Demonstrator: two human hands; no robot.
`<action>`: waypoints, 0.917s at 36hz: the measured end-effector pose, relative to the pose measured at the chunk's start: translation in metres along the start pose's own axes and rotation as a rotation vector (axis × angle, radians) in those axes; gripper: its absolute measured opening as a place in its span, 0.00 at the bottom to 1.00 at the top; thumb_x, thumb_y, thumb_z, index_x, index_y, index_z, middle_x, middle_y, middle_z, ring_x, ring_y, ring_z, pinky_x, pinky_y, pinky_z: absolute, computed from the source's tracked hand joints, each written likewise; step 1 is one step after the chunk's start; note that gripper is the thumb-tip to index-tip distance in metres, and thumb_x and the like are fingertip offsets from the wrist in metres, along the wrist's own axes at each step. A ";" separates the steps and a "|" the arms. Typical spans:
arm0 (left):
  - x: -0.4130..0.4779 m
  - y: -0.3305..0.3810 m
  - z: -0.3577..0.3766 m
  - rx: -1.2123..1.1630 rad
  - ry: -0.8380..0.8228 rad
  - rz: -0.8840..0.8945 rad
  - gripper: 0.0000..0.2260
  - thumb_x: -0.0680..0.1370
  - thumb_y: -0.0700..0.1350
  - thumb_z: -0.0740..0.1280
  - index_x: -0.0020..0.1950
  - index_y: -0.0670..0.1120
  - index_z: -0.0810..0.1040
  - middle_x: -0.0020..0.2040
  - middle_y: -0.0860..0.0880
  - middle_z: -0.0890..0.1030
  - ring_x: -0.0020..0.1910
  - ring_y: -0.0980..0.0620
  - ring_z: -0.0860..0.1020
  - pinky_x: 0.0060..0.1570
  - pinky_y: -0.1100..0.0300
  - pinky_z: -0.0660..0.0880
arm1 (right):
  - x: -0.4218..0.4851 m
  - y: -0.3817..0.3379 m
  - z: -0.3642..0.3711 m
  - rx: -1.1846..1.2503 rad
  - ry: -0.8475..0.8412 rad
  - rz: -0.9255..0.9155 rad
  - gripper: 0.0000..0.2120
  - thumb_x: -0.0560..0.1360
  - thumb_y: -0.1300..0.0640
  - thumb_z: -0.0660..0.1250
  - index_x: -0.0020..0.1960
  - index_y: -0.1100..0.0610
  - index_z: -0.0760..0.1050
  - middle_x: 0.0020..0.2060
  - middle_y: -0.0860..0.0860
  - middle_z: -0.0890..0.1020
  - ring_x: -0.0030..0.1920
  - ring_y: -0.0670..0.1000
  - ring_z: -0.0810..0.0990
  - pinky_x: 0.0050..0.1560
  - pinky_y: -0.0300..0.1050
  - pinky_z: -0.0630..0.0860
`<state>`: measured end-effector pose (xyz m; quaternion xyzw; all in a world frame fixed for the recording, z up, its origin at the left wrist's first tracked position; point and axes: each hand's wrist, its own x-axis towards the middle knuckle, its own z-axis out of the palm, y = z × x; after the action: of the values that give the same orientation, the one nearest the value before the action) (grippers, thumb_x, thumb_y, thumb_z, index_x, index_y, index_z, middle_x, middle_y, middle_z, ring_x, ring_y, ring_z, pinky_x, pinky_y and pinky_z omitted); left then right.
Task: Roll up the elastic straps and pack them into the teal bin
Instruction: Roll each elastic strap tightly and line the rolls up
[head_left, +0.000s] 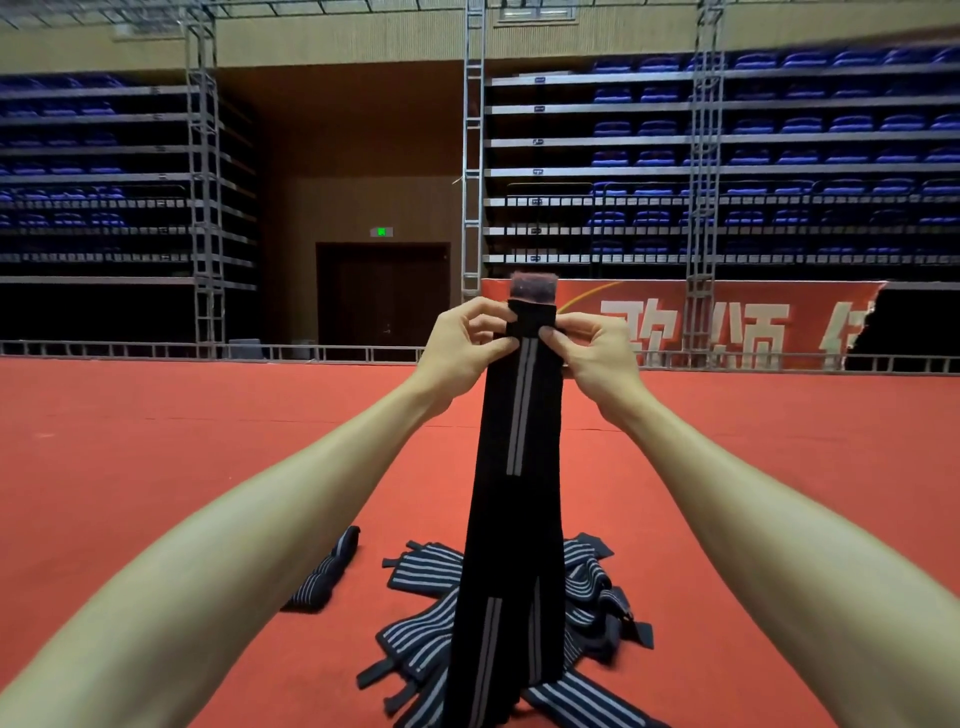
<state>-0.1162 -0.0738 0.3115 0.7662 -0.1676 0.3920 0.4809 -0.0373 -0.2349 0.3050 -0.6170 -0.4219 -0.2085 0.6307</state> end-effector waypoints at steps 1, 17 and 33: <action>0.001 0.000 0.001 -0.016 0.019 -0.001 0.12 0.74 0.34 0.72 0.52 0.48 0.78 0.44 0.50 0.83 0.46 0.51 0.82 0.54 0.52 0.80 | 0.000 0.000 -0.001 0.002 0.003 -0.001 0.05 0.77 0.62 0.70 0.50 0.55 0.84 0.45 0.52 0.86 0.48 0.54 0.86 0.50 0.54 0.83; 0.010 0.009 0.008 -0.039 0.065 -0.023 0.05 0.76 0.36 0.72 0.50 0.44 0.83 0.51 0.41 0.84 0.52 0.44 0.83 0.55 0.49 0.80 | -0.011 -0.002 -0.006 -0.022 -0.044 -0.014 0.10 0.77 0.62 0.70 0.45 0.47 0.83 0.40 0.46 0.86 0.44 0.48 0.85 0.46 0.46 0.82; 0.010 0.004 0.012 -0.130 0.067 -0.007 0.05 0.76 0.37 0.71 0.48 0.45 0.83 0.47 0.44 0.85 0.51 0.44 0.84 0.53 0.51 0.81 | 0.000 -0.010 -0.006 0.078 0.009 0.026 0.05 0.76 0.65 0.71 0.48 0.57 0.84 0.43 0.56 0.86 0.44 0.54 0.86 0.47 0.48 0.83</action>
<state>-0.1071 -0.0853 0.3187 0.7202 -0.1737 0.4041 0.5365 -0.0435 -0.2420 0.3117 -0.5964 -0.4187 -0.1864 0.6590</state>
